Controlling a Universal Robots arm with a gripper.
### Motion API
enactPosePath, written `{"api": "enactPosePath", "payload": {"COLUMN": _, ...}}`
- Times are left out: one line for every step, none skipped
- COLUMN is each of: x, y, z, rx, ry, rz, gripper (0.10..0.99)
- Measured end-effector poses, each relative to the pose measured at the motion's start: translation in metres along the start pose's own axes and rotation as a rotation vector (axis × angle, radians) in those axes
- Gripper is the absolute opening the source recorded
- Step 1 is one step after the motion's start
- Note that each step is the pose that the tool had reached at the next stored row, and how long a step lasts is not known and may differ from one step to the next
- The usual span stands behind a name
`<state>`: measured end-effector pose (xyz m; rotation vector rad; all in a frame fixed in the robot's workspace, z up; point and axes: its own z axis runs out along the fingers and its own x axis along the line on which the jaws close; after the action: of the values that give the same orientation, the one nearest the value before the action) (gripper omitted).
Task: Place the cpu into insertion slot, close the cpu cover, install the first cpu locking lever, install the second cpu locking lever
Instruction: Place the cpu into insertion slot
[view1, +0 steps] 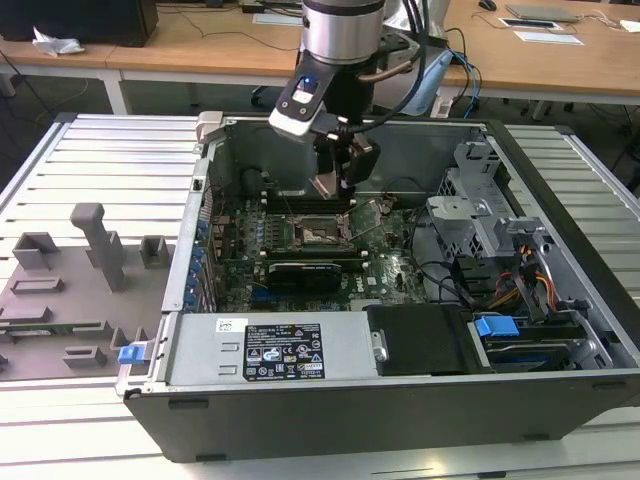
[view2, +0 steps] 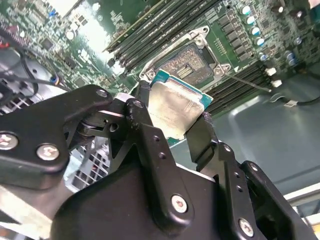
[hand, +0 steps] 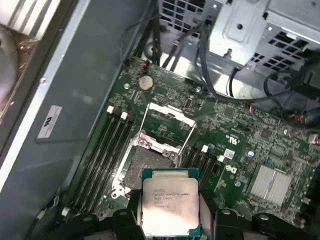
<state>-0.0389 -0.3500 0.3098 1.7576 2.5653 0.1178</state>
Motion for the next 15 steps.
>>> {"api": "enactPosePath", "payload": {"x": 0.0, "y": -0.0002, "z": 0.0022, "rx": -0.001, "ry": -0.0025, "rz": 0.031, "gripper": 0.541}}
{"api": "enactPosePath", "payload": {"x": -0.0001, "y": -0.0003, "z": 0.004, "rx": -0.001, "ry": -0.0045, "rz": 0.058, "gripper": 0.541}}
{"api": "enactPosePath", "payload": {"x": -0.0001, "y": -0.0005, "z": 0.0058, "rx": -0.002, "ry": -0.0068, "rz": 0.086, "gripper": 0.541}}
{"api": "enactPosePath", "payload": {"x": -0.0001, "y": -0.0006, "z": 0.0072, "rx": -0.002, "ry": -0.0085, "rz": 0.107, "gripper": 0.541}}
{"api": "enactPosePath", "payload": {"x": -0.0002, "y": -0.0007, "z": 0.0082, "rx": -0.002, "ry": -0.0096, "rz": 0.121, "gripper": 0.541}}
{"api": "enactPosePath", "payload": {"x": -0.0002, "y": -0.0008, "z": 0.01, "rx": -0.003, "ry": -0.0114, "rz": 0.144, "gripper": 0.541}}
{"api": "enactPosePath", "payload": {"x": -0.0002, "y": -0.0009, "z": 0.011, "rx": -0.003, "ry": -0.0125, "rz": 0.157, "gripper": 0.541}}
{"api": "enactPosePath", "payload": {"x": -0.0002, "y": -0.001, "z": 0.0126, "rx": -0.003, "ry": -0.0141, "rz": 0.177, "gripper": 0.541}}
{"api": "enactPosePath", "payload": {"x": -0.0003, "y": -0.0011, "z": 0.0139, "rx": -0.004, "ry": -0.0153, "rz": 0.193, "gripper": 0.541}}
{"api": "enactPosePath", "payload": {"x": -0.0003, "y": -0.0012, "z": 0.0152, "rx": -0.004, "ry": -0.0164, "rz": 0.207, "gripper": 0.541}}
{"api": "enactPosePath", "payload": {"x": -0.0003, "y": -0.0014, "z": 0.0171, "rx": -0.004, "ry": -0.0181, "rz": 0.227, "gripper": 0.541}}
{"api": "enactPosePath", "payload": {"x": -0.0003, "y": -0.0014, "z": 0.0184, "rx": -0.004, "ry": -0.0189, "rz": 0.239, "gripper": 0.541}}
{"api": "enactPosePath", "payload": {"x": -0.0003, "y": -0.0015, "z": 0.0197, "rx": -0.005, "ry": -0.0198, "rz": 0.251, "gripper": 0.541}}
{"api": "enactPosePath", "payload": {"x": -0.0004, "y": -0.0017, "z": 0.0212, "rx": -0.005, "ry": -0.0211, "rz": 0.265, "gripper": 0.541}}
{"api": "enactPosePath", "payload": {"x": -0.0004, "y": -0.0018, "z": 0.0226, "rx": -0.005, "ry": -0.022, "rz": 0.277, "gripper": 0.541}}
